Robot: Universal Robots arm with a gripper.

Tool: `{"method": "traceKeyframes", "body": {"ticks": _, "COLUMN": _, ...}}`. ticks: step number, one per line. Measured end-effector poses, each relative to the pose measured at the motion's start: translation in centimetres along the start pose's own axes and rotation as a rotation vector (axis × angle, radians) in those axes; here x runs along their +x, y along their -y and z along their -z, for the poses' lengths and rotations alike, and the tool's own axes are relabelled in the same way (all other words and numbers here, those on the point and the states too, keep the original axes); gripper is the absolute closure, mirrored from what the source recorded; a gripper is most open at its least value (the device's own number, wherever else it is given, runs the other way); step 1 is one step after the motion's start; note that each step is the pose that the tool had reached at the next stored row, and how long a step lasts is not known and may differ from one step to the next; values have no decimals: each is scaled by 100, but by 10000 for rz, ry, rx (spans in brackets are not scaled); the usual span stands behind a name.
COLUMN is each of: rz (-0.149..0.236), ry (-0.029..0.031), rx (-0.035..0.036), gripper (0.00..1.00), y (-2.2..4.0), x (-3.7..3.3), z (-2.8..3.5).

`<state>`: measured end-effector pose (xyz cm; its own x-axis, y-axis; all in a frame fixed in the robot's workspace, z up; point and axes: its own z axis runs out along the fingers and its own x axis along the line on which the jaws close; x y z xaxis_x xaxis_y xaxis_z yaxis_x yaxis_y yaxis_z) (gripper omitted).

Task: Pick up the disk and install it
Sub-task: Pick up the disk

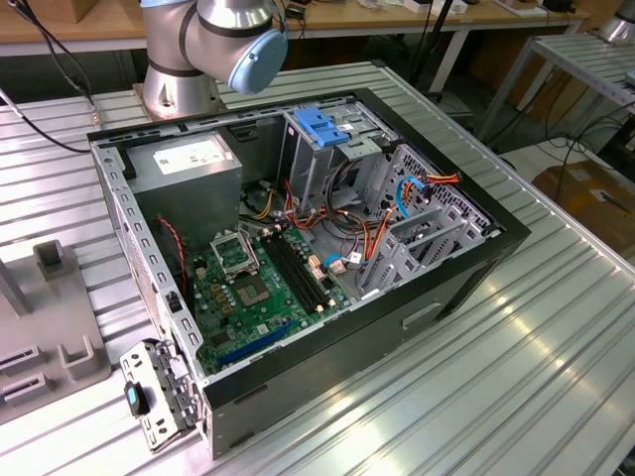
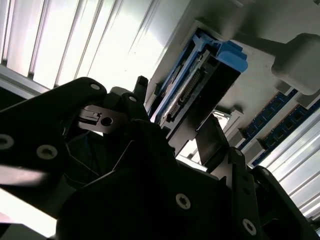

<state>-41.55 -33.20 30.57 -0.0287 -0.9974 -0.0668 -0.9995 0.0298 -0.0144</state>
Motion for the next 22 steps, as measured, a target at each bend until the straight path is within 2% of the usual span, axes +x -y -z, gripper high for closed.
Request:
{"method": "traceKeyframes", "body": {"ticks": 3, "rz": 1, "ry": 0, "rx": 0, "gripper": 34, "y": 0, "x": 0, "z": -1}}
{"method": "traceKeyframes", "body": {"ticks": 5, "rz": -8, "ry": -2, "rx": -99, "gripper": 34, "y": -1, "x": 0, "z": -2}}
{"method": "traceKeyframes", "body": {"ticks": 7, "rz": -8, "ry": -3, "rx": -115, "gripper": 34, "y": 0, "x": 0, "z": -2}}
{"method": "traceKeyframes", "body": {"ticks": 16, "rz": -76, "ry": -4, "rx": -121, "gripper": 34, "y": 5, "x": 4, "z": 12}}
{"method": "traceKeyframes", "body": {"ticks": 22, "rz": -80, "ry": -4, "rx": -127, "gripper": 34, "y": 30, "x": 4, "z": 10}}
